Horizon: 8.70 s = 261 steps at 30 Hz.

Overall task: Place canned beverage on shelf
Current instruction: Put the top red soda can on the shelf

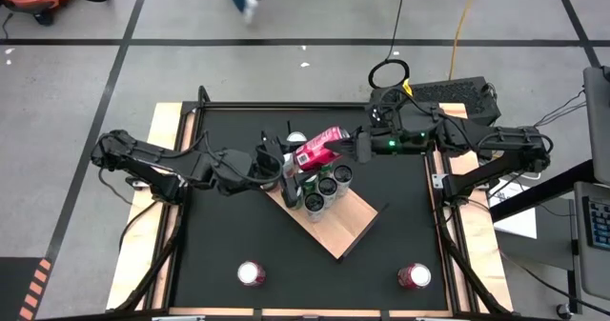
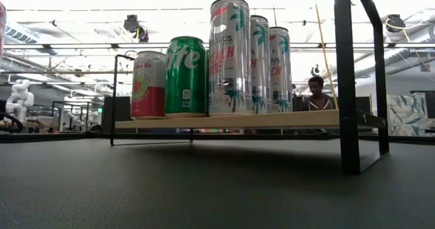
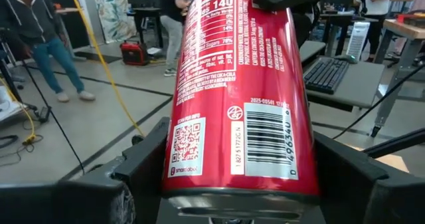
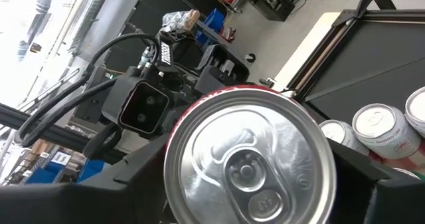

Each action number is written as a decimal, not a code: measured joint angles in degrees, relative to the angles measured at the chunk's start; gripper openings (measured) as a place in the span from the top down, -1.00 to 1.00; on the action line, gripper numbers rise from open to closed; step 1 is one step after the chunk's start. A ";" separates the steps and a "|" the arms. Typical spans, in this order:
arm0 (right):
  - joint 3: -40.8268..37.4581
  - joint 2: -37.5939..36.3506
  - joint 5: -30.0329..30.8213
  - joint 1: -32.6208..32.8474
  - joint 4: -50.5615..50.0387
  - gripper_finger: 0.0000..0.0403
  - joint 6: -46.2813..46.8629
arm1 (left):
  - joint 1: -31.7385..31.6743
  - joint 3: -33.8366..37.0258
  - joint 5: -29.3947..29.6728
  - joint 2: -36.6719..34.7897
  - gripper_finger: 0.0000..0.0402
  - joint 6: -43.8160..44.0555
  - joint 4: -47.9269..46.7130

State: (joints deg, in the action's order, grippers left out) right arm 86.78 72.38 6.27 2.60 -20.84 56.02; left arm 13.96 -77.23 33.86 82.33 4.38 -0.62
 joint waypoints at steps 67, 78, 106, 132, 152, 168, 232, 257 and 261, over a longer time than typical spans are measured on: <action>0.04 -4.65 -11.12 -1.38 26.12 -0.98 -28.23 | -9.86 0.00 -47.53 14.70 -0.45 52.33 66.68; 0.04 -3.53 -15.58 -1.41 27.02 -0.98 -26.73 | -10.24 0.02 -48.84 14.77 -0.45 52.25 65.66; -0.02 1.16 -20.07 -1.89 36.87 -0.71 -30.14 | -11.44 0.02 -47.10 14.79 -0.45 51.74 61.99; -0.04 -6.48 -16.92 -1.85 26.69 -0.36 -30.13 | -12.20 -0.02 -36.05 14.40 -0.95 51.84 59.74; -0.03 -14.51 -10.21 -1.74 6.00 -0.36 -22.29 | -11.82 -17.01 -20.41 4.91 -0.94 26.11 2.40; 0.00 -13.49 11.75 -1.74 3.03 -0.37 -16.16 | -7.32 -20.37 -7.42 7.37 -0.94 21.82 -3.05; 0.07 -1.51 15.94 -1.72 2.99 -0.37 -8.84 | -7.66 -20.28 -11.58 14.79 -0.57 24.51 -11.61; 0.04 -4.30 6.27 -1.78 2.83 -0.69 -9.78 | -7.48 -20.26 -18.54 14.35 -0.48 26.85 -6.90; 0.04 -6.82 0.54 -1.78 2.85 -0.74 -12.13 | -7.52 -20.24 -23.54 14.37 -0.48 26.82 -0.85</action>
State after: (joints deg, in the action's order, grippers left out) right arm 86.83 65.56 6.81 0.82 -18.00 43.89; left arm 6.44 -97.47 10.32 96.71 31.20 -1.47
